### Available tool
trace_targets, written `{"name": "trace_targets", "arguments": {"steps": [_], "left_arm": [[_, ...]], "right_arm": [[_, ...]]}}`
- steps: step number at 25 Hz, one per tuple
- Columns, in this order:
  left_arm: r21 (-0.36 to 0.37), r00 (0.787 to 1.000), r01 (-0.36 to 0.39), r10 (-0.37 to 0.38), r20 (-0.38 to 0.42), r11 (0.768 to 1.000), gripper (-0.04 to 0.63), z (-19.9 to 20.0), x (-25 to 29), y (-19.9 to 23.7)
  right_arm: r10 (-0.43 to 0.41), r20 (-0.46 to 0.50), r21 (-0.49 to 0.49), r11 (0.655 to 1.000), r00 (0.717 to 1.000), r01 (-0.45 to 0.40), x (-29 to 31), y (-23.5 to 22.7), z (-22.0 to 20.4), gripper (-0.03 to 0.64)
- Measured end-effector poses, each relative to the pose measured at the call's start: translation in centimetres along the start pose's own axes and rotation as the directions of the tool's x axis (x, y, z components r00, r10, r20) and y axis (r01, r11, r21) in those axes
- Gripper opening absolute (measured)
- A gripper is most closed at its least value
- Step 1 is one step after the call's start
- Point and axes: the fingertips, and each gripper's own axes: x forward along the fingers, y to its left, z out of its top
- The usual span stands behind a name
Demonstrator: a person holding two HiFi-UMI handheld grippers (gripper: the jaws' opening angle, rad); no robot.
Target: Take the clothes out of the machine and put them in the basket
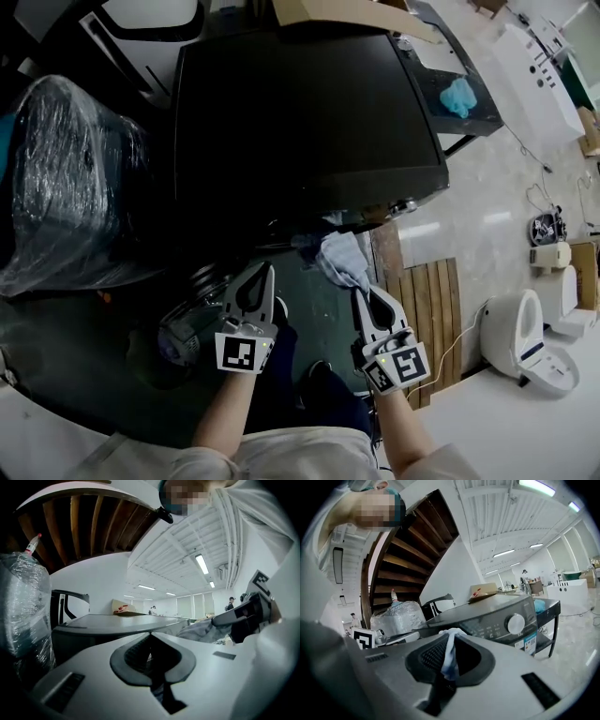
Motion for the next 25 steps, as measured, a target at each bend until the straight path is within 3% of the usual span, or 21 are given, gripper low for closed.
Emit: {"name": "trace_targets", "arguments": {"steps": [12,18,25], "left_arm": [[-0.033,0.997,0.068,-0.069,-0.029,0.997,0.020,11.9,-1.6,1.2],[0.024,0.989,0.148,-0.148,0.004,0.989,0.020,16.7,-0.9,3.1],[0.041,0.984,0.174,-0.175,0.032,0.984,0.020,20.3,-0.8,4.0]], "right_arm": [[0.062,0.014,0.020,0.998,0.998,-0.062,-2.6,6.5,12.7,0.034],[0.040,0.055,0.038,0.998,0.998,-0.042,-2.3,9.0,17.4,0.034],[0.044,0.116,0.043,0.998,0.992,-0.050,-1.3,10.6,20.7,0.034]]}}
